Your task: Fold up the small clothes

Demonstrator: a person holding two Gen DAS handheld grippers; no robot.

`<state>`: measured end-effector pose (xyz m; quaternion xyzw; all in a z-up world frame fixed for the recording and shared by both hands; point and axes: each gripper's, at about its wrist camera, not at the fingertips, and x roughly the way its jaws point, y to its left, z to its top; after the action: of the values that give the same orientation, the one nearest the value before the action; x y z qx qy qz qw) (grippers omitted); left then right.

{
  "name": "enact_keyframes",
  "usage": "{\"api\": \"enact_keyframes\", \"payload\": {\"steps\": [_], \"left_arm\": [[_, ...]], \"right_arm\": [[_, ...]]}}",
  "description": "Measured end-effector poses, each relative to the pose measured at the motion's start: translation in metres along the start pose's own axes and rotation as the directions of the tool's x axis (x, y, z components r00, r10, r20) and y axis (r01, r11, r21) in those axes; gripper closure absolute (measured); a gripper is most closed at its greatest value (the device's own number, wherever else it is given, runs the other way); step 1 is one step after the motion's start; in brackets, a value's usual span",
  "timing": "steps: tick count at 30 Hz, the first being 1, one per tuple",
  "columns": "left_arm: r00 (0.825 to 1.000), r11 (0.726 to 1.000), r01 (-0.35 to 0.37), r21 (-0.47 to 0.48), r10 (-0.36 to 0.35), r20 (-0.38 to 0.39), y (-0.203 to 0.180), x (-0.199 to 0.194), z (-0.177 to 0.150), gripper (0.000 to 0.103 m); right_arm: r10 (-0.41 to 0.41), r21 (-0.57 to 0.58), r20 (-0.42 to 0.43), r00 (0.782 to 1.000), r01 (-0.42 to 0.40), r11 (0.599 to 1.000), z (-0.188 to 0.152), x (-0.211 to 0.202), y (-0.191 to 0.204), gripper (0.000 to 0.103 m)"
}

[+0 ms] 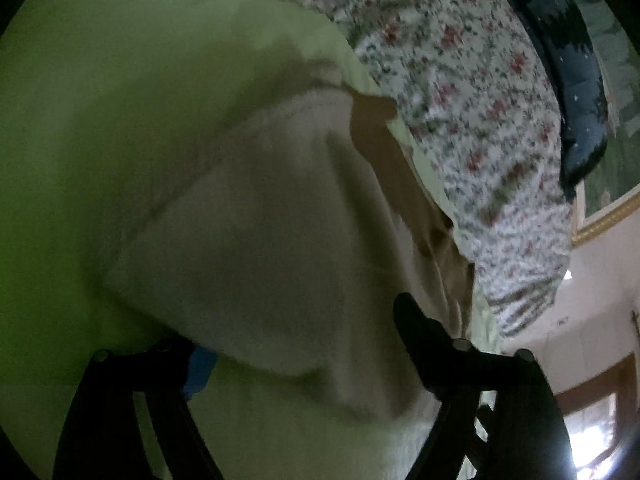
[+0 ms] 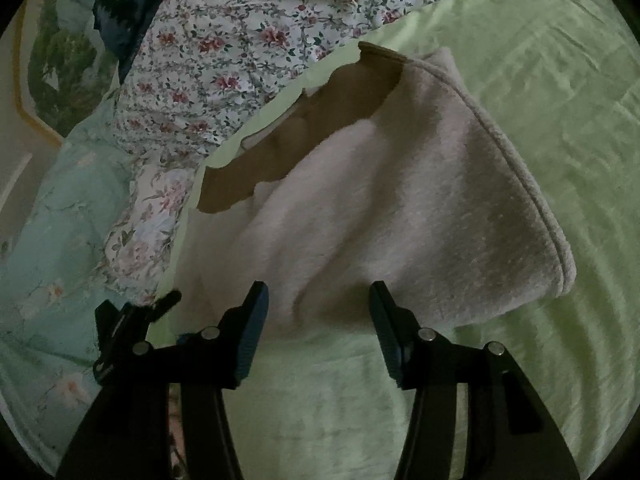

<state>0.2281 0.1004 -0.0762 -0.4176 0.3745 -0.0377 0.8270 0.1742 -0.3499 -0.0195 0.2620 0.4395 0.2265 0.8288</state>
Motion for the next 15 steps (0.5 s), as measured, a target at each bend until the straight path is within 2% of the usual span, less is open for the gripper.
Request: {"api": "enact_keyframes", "payload": {"steps": [1, 2, 3, 5, 7, 12, 15], "left_arm": [[1.0, 1.0, -0.013, 0.008, 0.013, 0.006, 0.001, 0.001, 0.002, 0.052], [1.0, 1.0, -0.026, 0.012, 0.026, 0.005, 0.005, 0.005, 0.006, 0.078], [1.0, 1.0, -0.021, 0.003, 0.021, -0.005, 0.01, 0.008, 0.009, 0.086], [0.999, 0.999, 0.03, -0.044, -0.031, -0.013, 0.023, 0.008, 0.015, 0.092], [1.0, 1.0, 0.02, -0.016, -0.02, 0.013, 0.023, -0.001, 0.018, 0.093], [0.998, 0.994, 0.026, 0.107, -0.031, 0.052, -0.004, -0.025, 0.021, 0.095], [0.997, 0.973, 0.03, 0.228, -0.046, 0.067, -0.041, -0.037, 0.017, 0.095]], "right_arm": [[0.003, -0.001, -0.001, 1.0, -0.003, 1.0, 0.0, 0.0, 0.001, 0.049], [0.004, 0.0, -0.002, 1.0, -0.004, 1.0, 0.002, 0.001, 0.001, 0.049], [0.005, 0.002, -0.002, 1.0, -0.005, 1.0, 0.002, 0.001, 0.0, 0.049], [0.013, 0.012, 0.001, 1.0, -0.013, 1.0, 0.004, 0.001, -0.002, 0.049], [0.012, 0.016, 0.008, 1.0, -0.012, 1.0, 0.006, -0.003, -0.006, 0.049], [0.006, 0.024, 0.027, 1.0, -0.007, 1.0, 0.015, -0.014, -0.016, 0.049], [0.006, 0.02, 0.03, 1.0, -0.007, 1.0, 0.023, -0.019, -0.019, 0.049]]}}
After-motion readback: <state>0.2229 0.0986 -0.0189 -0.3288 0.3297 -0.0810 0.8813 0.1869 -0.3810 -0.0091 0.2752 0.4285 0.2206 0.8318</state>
